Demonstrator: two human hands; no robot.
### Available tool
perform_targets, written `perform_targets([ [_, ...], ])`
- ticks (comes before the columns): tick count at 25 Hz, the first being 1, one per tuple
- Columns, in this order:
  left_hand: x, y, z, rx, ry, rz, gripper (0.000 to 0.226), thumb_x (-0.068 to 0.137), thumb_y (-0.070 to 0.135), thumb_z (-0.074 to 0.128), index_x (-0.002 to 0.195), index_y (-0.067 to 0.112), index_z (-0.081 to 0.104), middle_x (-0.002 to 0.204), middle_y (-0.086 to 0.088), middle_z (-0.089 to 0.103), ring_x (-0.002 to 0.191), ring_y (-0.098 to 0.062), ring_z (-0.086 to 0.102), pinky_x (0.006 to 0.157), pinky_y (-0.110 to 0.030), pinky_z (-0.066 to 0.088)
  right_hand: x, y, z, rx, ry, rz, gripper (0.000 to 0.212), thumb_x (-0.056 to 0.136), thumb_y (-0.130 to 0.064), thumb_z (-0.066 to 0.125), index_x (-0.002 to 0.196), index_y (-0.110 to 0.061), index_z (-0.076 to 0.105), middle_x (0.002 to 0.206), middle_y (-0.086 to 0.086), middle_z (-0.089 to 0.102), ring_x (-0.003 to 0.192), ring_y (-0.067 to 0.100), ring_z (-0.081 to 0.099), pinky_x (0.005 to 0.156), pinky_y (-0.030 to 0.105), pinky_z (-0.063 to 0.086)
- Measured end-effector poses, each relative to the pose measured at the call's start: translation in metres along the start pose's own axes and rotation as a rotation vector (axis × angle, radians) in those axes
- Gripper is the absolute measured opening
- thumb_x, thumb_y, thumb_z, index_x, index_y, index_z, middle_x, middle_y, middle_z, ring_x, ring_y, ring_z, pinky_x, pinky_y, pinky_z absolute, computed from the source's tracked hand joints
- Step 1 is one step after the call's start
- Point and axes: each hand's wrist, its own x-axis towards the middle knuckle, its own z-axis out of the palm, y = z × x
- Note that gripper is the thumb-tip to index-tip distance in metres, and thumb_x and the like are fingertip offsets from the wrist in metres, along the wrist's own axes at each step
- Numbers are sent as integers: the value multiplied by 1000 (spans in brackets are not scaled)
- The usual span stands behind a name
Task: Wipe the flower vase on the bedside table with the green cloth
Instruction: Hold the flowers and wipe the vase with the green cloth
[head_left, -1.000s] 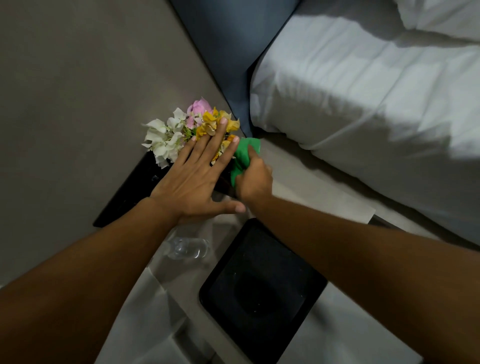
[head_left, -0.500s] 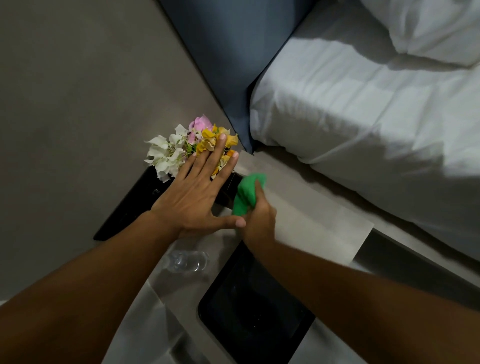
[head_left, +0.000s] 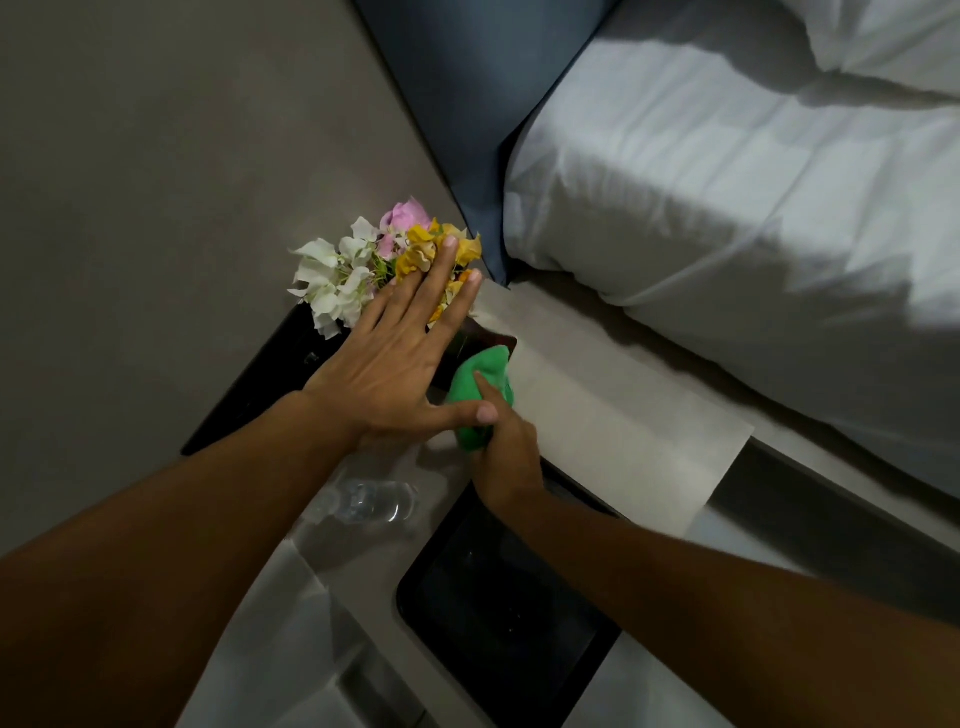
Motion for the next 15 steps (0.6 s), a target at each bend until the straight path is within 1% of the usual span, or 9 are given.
perform_targets([
  [1,0,0,-1,-12,0,6,114,68,88,24,150,18,-16,159,-12,-25,147,-29,-14,116,-49,-2,4,-4,-7,-21,8,1,62,91,5,54,146,-17,38,140,17,53,127,24,51,107,34,42],
  [2,0,-1,-1,-17,0,9,114,68,88,22,150,18,-16,159,-11,-25,147,-29,-14,117,-51,1,9,-11,-13,-48,26,24,63,88,5,56,145,-18,39,135,16,57,123,26,55,101,32,43],
  [3,0,-1,0,-19,5,10,114,69,89,21,150,18,-16,159,-11,-25,147,-28,-14,117,-52,2,16,-17,-19,-70,60,2,65,87,4,57,145,-19,39,134,14,58,121,28,56,99,31,43],
  [6,-2,0,1,-40,20,-4,112,69,89,18,150,19,-16,159,-10,-26,147,-27,-15,117,-50,1,57,-38,-29,-98,122,-18,69,86,4,55,148,-19,35,139,13,55,125,29,53,105,35,43],
  [8,-2,-1,1,-63,13,-14,108,72,87,19,149,21,-19,158,-7,-27,147,-25,-16,117,-49,0,73,-48,-21,-85,113,32,71,84,6,52,148,-22,37,140,16,52,127,31,51,108,40,41],
  [10,-1,-1,-1,-67,1,-11,106,74,86,19,149,22,-20,158,-6,-28,147,-24,-16,117,-50,0,71,-48,-13,-30,112,99,74,83,6,52,148,-26,37,140,16,52,128,32,51,109,40,41],
  [12,-2,-1,-2,-63,2,-15,105,74,85,20,149,23,-20,158,-5,-29,148,-25,-14,116,-49,1,47,-40,-18,-56,52,63,68,86,1,56,147,-23,38,139,11,54,127,27,52,106,32,42],
  [14,-1,0,-1,-64,0,-22,105,74,84,22,149,24,-20,158,-4,-29,147,-25,-14,116,-49,0,19,-27,-22,-93,-50,56,59,89,0,55,143,-19,42,136,9,57,124,24,54,96,20,40],
  [15,-1,1,0,-69,-5,-29,105,73,84,22,148,25,-21,158,-3,-30,147,-24,-16,115,-49,0,9,-20,-19,-102,-92,60,55,89,1,54,141,-16,46,133,10,60,122,25,56,92,19,39],
])
